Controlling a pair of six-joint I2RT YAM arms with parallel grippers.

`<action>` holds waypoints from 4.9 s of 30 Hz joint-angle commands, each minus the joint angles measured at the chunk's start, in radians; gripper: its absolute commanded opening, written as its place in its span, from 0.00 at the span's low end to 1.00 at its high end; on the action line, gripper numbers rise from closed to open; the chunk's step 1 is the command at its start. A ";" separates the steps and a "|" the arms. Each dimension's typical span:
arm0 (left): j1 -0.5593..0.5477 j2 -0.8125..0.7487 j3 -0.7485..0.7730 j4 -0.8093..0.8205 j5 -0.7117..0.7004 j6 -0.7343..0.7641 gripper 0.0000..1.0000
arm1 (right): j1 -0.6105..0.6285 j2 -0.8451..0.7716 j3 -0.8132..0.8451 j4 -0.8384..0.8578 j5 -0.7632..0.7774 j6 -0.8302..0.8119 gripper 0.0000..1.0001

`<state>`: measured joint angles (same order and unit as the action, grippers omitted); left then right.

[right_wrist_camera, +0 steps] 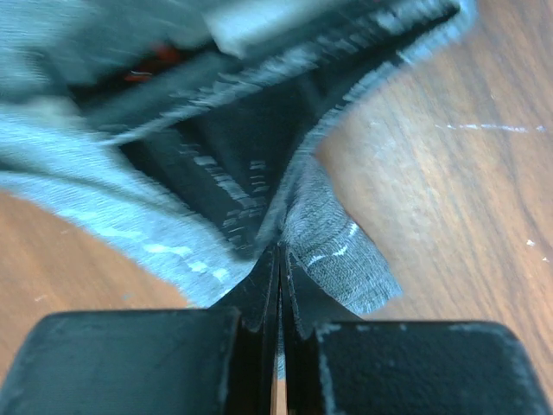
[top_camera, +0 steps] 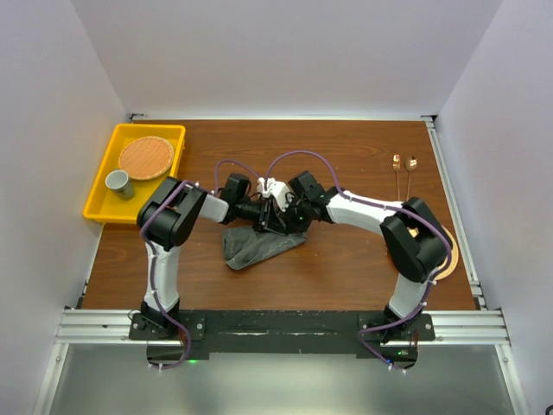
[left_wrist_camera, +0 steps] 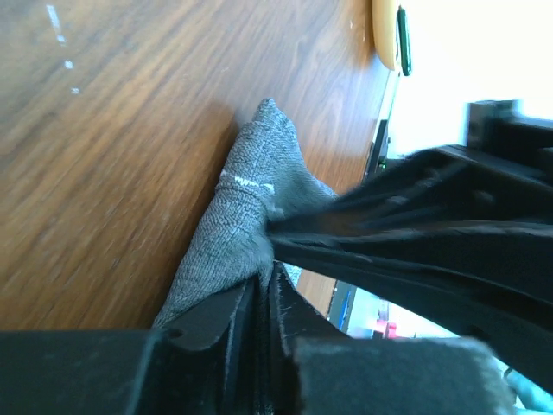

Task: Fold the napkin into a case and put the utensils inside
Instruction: Stuff the top corner of the smaller-rectangle-folded napkin into the folded napkin, then smooth out the smaller rectangle-folded napkin at the center of the board.

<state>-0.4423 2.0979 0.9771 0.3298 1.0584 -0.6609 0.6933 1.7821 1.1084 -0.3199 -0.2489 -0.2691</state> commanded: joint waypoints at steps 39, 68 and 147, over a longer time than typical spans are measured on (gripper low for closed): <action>0.186 -0.794 -0.112 -0.997 -0.282 1.300 0.65 | -0.034 0.105 0.037 -0.050 0.071 0.008 0.00; -0.334 -0.831 -0.313 -0.604 -0.804 1.070 0.59 | -0.034 0.112 0.048 -0.054 0.065 0.013 0.00; 0.091 -0.277 0.038 -0.695 -0.259 1.023 0.00 | -0.083 0.059 0.071 -0.013 -0.020 0.013 0.00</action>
<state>-0.3740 1.7798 0.9707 -0.3336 0.7551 0.4255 0.6102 1.8008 1.1786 -0.3557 -0.2859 -0.2287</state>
